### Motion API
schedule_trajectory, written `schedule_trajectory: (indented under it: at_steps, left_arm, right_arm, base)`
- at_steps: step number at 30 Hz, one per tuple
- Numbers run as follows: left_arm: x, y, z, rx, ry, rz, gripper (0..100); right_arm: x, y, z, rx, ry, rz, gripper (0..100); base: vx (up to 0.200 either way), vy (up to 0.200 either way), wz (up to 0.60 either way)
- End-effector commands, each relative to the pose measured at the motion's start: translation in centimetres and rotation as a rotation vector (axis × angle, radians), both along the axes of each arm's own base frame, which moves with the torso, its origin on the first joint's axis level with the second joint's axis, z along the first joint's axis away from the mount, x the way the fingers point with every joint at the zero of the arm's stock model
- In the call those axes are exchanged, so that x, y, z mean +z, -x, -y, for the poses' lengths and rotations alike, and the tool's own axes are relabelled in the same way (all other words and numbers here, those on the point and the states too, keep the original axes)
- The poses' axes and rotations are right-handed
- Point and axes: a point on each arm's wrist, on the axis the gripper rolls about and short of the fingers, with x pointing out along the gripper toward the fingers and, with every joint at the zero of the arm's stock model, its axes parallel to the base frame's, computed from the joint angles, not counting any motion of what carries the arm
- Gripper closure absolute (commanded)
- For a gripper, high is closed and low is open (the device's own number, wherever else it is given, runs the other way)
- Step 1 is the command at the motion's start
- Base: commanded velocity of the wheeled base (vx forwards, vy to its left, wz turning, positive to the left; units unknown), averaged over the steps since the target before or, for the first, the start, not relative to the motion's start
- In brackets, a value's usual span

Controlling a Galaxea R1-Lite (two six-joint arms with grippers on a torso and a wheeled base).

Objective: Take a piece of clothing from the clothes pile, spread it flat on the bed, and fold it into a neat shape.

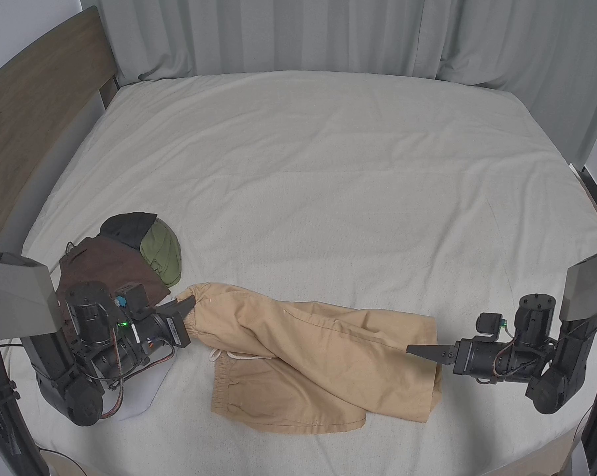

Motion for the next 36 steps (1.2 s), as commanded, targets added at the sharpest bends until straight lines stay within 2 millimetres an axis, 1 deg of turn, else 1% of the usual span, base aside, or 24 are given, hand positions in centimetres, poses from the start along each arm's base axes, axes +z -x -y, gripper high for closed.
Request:
schedule_trajectory:
  at_steps: [1,8,15,16,18,23,28,31,36]
  left_arm:
    - [0.0,0.0,0.0,0.001,0.001,0.001,100]
    - [0.0,0.0,0.0,0.001,0.001,0.002,100]
    - [0.0,0.0,0.0,0.001,0.001,0.002,100]
    - [0.0,0.0,0.0,0.001,0.001,0.002,100]
    - [0.0,0.0,0.0,0.001,0.001,0.002,100]
    - [0.0,0.0,0.0,0.001,0.001,0.002,100]
    - [0.0,0.0,0.0,0.001,0.001,0.001,100]
    - [-0.1,0.0,0.0,0.001,0.0,-0.001,100]
    - [-0.1,-0.1,0.0,0.002,0.0,-0.001,100]
  right_arm:
    - [1.1,0.4,0.6,0.012,-0.018,0.032,0]
    - [0.9,0.2,0.3,0.022,-0.017,0.029,0]
    - [0.1,-0.4,0.2,0.014,-0.012,0.013,0]
    - [0.0,-0.4,0.2,0.014,-0.012,0.011,100]
    - [0.0,-0.4,0.3,0.011,-0.011,0.011,100]
    - [-0.8,-0.6,0.4,0.004,-0.004,-0.016,100]
    - [-0.8,-0.6,0.5,0.001,-0.005,-0.015,100]
    - [-0.3,-0.6,1.3,-0.022,-0.009,0.0,100]
    - [1.4,-0.2,2.3,-0.024,-0.035,0.051,100]
  base:
    - [0.0,0.0,0.0]
    - [0.0,0.0,0.0]
    - [0.0,0.0,0.0]
    - [0.0,0.0,0.0]
    - [0.0,0.0,0.0]
    - [0.0,0.0,0.0]
    - [0.0,0.0,0.0]
    - [0.0,0.0,0.0]
    - [0.0,0.0,0.0]
